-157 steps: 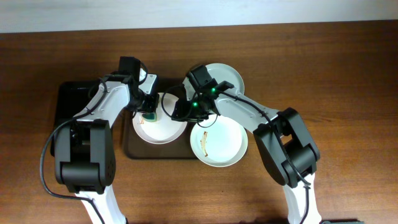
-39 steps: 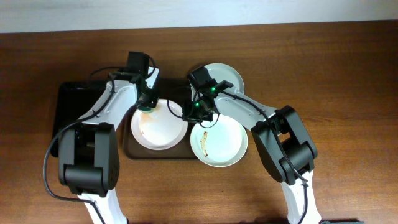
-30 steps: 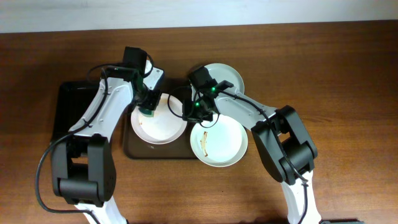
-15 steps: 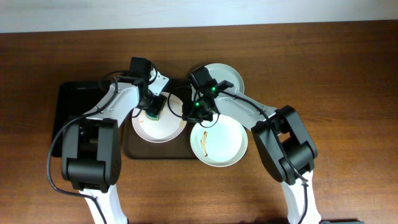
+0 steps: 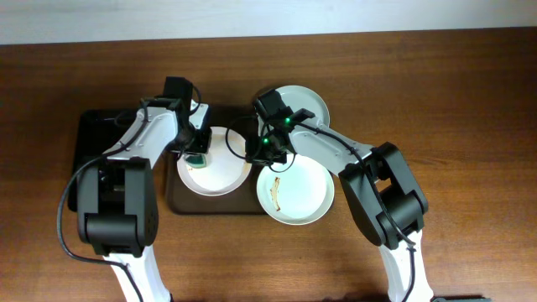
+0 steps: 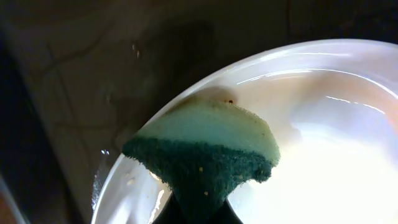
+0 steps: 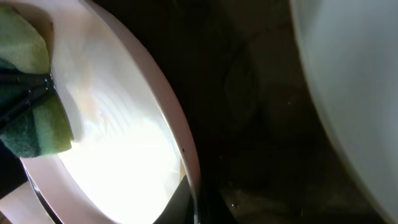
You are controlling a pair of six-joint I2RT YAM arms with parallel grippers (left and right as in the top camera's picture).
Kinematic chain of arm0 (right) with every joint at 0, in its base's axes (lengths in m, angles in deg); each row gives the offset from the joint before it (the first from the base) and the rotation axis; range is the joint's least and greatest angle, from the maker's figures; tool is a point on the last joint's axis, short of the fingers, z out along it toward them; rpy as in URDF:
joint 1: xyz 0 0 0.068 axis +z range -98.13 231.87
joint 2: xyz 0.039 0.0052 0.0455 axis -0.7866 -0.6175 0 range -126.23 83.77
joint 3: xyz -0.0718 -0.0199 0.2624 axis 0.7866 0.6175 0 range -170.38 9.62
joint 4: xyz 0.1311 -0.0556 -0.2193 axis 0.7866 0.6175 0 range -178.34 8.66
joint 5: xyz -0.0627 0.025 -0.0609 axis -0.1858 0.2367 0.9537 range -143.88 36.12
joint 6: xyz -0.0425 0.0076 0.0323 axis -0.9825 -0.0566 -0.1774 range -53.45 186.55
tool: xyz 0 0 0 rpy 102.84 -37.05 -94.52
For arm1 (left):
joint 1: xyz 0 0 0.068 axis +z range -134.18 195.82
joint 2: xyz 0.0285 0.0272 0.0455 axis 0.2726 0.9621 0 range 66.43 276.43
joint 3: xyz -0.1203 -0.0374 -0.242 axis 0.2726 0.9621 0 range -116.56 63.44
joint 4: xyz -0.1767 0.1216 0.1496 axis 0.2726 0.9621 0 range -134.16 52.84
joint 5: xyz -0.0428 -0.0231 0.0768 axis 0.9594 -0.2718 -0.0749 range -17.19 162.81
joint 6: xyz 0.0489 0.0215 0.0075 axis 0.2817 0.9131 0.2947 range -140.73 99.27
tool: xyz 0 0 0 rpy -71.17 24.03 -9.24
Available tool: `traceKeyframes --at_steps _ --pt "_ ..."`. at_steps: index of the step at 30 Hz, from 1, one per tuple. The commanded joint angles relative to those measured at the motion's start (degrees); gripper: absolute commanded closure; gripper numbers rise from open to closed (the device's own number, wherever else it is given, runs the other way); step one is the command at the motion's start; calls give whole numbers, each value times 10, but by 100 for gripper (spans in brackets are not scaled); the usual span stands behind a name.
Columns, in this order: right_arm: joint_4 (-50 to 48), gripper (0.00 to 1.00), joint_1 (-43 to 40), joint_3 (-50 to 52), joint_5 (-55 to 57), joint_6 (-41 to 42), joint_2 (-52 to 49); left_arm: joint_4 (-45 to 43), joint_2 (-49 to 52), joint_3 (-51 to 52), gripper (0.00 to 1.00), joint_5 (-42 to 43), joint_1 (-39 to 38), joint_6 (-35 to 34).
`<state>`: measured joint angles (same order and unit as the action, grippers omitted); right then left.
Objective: Clean dirty plates on tray and stack at the side
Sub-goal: 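Continue wiping the left plate surface with the sponge in the left gripper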
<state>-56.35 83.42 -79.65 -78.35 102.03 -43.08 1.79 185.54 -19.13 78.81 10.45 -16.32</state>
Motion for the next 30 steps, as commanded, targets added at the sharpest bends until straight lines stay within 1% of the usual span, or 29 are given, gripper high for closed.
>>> traceKeyframes --at_steps 1,5,9,12,14,16,19,21,24,30 --pt "4 96 -1 7 7 -7 -12 19 50 6 100 47 5 5" --pt "4 96 -1 7 7 -7 -12 -19 50 -5 100 36 5 35" --pt "3 96 -1 7 7 -7 -12 -83 50 -5 100 40 0 96" --pt "3 96 -1 7 7 -8 -12 -102 50 -5 100 48 -11 133" --pt "3 96 -1 7 7 -10 -12 -101 50 -5 100 47 -18 139" --pt "3 96 -1 7 7 -10 -12 -78 50 -5 100 47 -20 139" --pt "3 96 -1 7 7 -10 -12 -16 50 -5 100 43 -18 136" --pt "4 96 -1 7 7 -10 -12 28 50 -5 100 6 -13 102" --pt "3 96 -1 7 7 -9 -12 57 50 -5 100 -54 -4 57" --pt "-7 96 -9 7 7 -6 -12 95 50 -5 100 -62 4 16"
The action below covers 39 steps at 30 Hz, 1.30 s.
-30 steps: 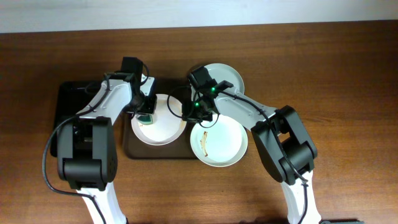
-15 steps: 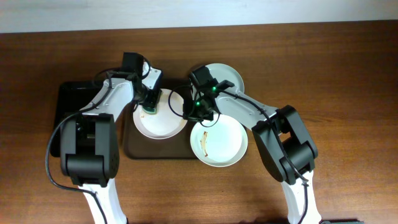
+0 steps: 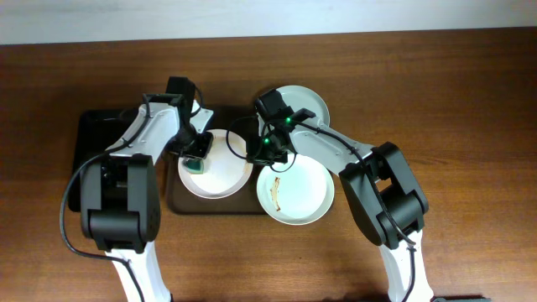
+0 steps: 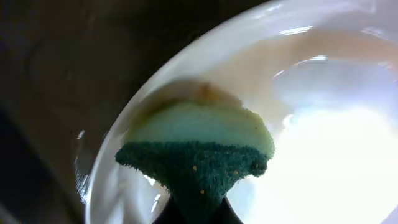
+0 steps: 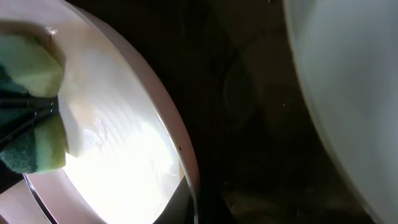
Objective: Clean dirty plates on tray and stack at the side
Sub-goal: 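Continue wiping the left plate surface with the sponge in the left gripper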
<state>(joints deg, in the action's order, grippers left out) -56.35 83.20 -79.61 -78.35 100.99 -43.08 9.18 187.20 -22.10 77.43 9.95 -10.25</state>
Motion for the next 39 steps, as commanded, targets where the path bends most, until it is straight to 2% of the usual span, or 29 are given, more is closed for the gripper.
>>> traceKeyframes --at_steps 1,4,10,13,16,19,22,24,31,39 --pt "-12 96 -8 7 5 6 -12 26 33 24 100 -48 9 -52" --pt "-38 96 -15 7 3 26 -12 35 33 24 100 -49 9 -76" --pt "-55 96 -21 7 12 51 -12 33 33 24 100 -20 9 -190" --pt "-56 96 -21 7 12 51 -12 29 33 25 100 12 6 -212" --pt "-56 96 -21 7 11 51 -12 -14 33 34 100 11 -7 -219" --pt "-56 96 -21 7 11 51 -12 -72 33 51 100 -23 -22 -272" --pt "-55 96 -21 7 11 51 -12 -112 35 70 100 -103 -39 -355" --pt "-54 96 -21 7 11 51 -12 -114 36 71 100 -157 -48 -381" --pt "-51 96 -21 7 11 50 -12 -165 36 71 100 -210 -52 -379" --pt "-44 96 -21 7 12 49 -12 -318 36 71 100 -199 -54 -287"
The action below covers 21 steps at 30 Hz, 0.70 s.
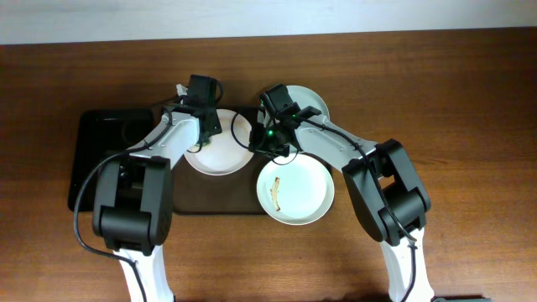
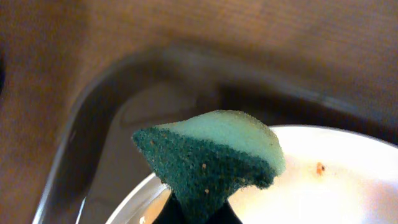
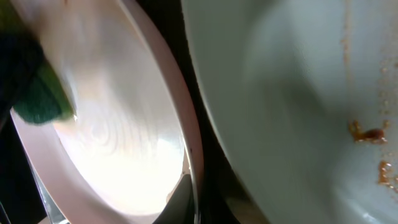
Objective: Clean dirty plates on tray and stack at the side
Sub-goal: 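Continue wiping the left plate surface with the sponge in the left gripper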
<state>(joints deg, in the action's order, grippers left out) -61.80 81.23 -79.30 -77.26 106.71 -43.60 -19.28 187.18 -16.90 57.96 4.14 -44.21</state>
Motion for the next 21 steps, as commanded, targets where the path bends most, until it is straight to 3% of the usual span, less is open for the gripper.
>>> traceKeyframes --at_steps 1,8,12,18,21 --pt "11 96 -1 4 0 -9 -6 -48 37 19 100 7 1 78" --pt "11 96 2 4 -1 -22 -6 -59 37 19 100 156 -22 314" --pt "11 96 10 4 -1 -30 -6 -57 37 19 100 173 -38 391" --pt "11 96 11 4 -2 -33 -6 -44 36 19 100 204 -39 400" --pt "11 96 11 4 -2 -33 -6 -36 36 19 100 192 -31 349"
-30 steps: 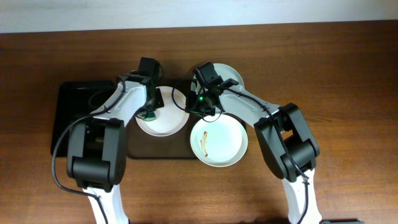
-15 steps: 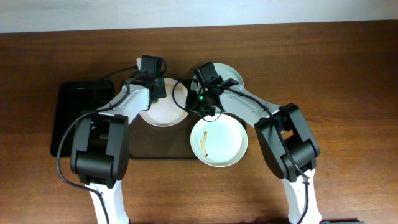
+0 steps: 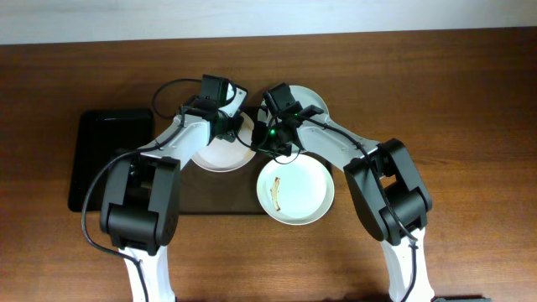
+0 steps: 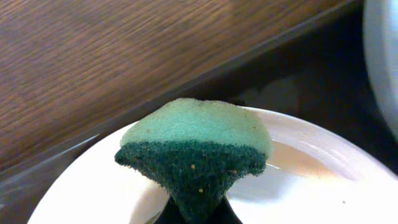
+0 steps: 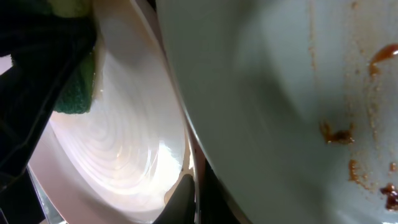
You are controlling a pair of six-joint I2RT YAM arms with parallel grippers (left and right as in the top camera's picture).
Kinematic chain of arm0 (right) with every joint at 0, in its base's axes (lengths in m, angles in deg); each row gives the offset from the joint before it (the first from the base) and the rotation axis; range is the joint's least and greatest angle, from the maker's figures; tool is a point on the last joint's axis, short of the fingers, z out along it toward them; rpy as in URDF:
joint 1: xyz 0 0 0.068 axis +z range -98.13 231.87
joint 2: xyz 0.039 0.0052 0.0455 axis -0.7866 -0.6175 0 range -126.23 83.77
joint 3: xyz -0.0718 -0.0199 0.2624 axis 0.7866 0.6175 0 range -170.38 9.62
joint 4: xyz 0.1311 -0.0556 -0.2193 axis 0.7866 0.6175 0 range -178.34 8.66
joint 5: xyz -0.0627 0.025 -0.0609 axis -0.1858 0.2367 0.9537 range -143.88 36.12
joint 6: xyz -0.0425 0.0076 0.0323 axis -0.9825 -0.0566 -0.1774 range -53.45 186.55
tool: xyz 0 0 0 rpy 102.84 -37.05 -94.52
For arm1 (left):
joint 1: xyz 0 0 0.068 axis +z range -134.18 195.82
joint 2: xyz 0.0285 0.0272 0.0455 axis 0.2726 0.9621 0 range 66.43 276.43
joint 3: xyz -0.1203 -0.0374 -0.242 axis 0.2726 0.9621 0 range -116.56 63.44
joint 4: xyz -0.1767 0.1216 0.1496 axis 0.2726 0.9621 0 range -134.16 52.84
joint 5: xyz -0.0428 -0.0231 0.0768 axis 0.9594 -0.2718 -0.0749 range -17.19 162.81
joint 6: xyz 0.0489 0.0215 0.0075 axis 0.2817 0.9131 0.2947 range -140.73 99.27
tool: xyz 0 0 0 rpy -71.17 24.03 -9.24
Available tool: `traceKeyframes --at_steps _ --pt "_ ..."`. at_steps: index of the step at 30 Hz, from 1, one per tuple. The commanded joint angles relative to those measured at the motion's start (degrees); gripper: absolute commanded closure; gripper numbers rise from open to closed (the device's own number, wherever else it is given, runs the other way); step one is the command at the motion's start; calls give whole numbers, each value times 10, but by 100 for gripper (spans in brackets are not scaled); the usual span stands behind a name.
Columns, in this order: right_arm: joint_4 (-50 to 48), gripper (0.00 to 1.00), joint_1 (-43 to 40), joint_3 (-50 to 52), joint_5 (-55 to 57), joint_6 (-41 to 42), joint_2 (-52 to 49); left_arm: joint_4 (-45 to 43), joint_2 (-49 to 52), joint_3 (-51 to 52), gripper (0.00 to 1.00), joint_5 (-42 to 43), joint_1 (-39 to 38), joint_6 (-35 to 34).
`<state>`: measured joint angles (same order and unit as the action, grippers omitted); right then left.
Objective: Clean dirty plates on tray and stack at the side
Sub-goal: 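Continue wiping the left plate surface with the sponge in the left gripper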
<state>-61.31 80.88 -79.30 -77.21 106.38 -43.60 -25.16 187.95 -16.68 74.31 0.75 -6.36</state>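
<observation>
My left gripper is shut on a green sponge, which rests on the far right part of a white plate. The plate lies at the far end of the brown tray. My right gripper is shut on this plate's right rim, which shows between its fingers in the right wrist view. A pale green plate with brown sauce spots sits right beside it. Nearer the front lies a second white plate with a brown streak.
A black rectangular tray lies at the left of the wooden table. The pale green plate sits at the back, just right of the grippers. Both arms cross over the tray's far half.
My left gripper has moved to the right with the sponge, from the plate's far left rim to its far right part. The right gripper still clamps the rim, and the plate has barely shifted.
At first the white plate lay in the tray's near half, with the sponge on its left edge and the right gripper on its right rim. Later the plate was at the tray's far end by the green plate. The sponge now sits on its far right part.
</observation>
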Motion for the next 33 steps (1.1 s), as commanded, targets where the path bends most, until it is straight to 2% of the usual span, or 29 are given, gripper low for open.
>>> traceKeyframes --at_steps 1,4,9,15,18,21,25,30,33 --pt "7 96 15 4 -2 -30 -6 25 29 16 100 25 7 -53" --pt "7 96 15 4 -2 -30 -6 43 29 16 100 21 28 -146" --pt "10 96 15 4 -2 -30 -6 151 29 14 100 24 73 -260" --pt "11 96 15 4 -2 -30 -6 315 29 -33 100 72 117 -265" --pt "11 96 15 4 -2 -30 -6 362 29 -63 100 153 128 -217" --pt "11 96 15 4 -2 -30 -6 357 29 -76 100 219 127 -164" --pt "17 96 14 4 -2 -30 -6 293 31 -77 100 227 127 -147" --pt "17 96 15 4 -2 -34 -6 207 42 -77 100 155 127 -146" --pt "18 96 14 4 -2 -34 -6 202 42 -77 100 85 127 -170"
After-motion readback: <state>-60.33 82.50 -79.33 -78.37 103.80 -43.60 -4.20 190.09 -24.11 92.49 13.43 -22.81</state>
